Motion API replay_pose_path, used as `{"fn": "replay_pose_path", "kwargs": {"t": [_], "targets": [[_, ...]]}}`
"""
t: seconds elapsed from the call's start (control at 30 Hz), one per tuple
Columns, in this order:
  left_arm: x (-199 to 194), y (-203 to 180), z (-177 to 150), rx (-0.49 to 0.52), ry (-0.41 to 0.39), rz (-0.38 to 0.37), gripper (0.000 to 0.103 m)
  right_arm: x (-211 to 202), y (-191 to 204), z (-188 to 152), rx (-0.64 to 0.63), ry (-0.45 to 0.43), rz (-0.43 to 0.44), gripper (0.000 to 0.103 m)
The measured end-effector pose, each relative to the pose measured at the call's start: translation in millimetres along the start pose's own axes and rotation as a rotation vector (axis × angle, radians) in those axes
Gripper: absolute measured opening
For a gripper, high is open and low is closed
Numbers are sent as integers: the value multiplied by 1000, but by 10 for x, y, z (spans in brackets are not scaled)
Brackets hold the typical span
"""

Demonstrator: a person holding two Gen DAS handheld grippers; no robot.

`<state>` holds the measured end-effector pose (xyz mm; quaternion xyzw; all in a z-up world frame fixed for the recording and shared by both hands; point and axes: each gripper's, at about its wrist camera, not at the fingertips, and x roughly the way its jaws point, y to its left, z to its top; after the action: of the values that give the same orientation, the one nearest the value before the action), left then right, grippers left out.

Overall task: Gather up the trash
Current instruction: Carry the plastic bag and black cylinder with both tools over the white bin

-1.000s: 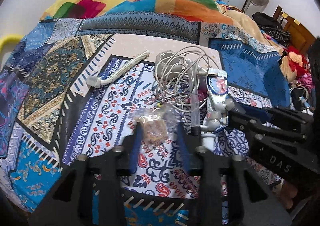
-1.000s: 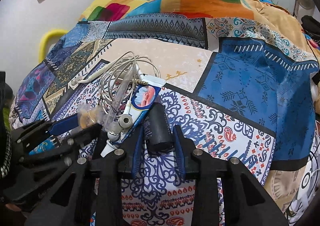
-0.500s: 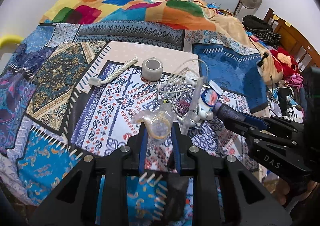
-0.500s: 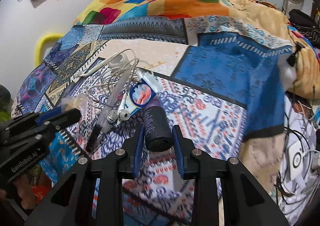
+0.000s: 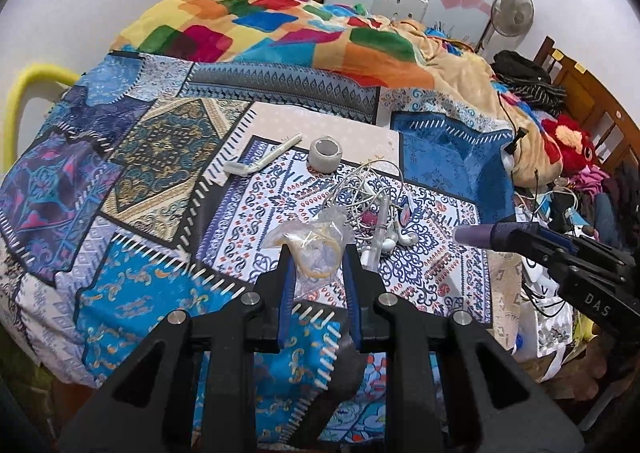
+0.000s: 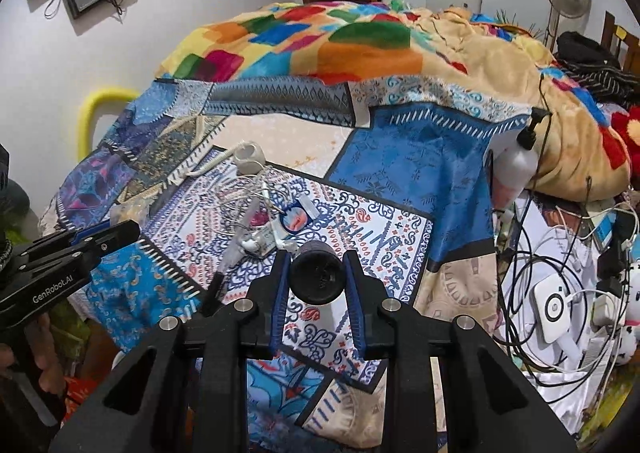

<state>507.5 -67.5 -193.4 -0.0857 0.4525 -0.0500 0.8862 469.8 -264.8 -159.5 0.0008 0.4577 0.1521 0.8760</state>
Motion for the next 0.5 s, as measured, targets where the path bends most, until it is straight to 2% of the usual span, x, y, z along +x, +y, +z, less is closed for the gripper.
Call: {"fn": "replay_pose_path", "kwargs": {"t": [0.3, 0.5], "targets": [[-723, 116, -101, -11, -81, 15, 22, -502, 306, 56, -43, -75, 41, 24], [-1272, 270, -245, -28, -139, 30, 22, -882, 684, 19, -94, -132, 77, 24]]}}
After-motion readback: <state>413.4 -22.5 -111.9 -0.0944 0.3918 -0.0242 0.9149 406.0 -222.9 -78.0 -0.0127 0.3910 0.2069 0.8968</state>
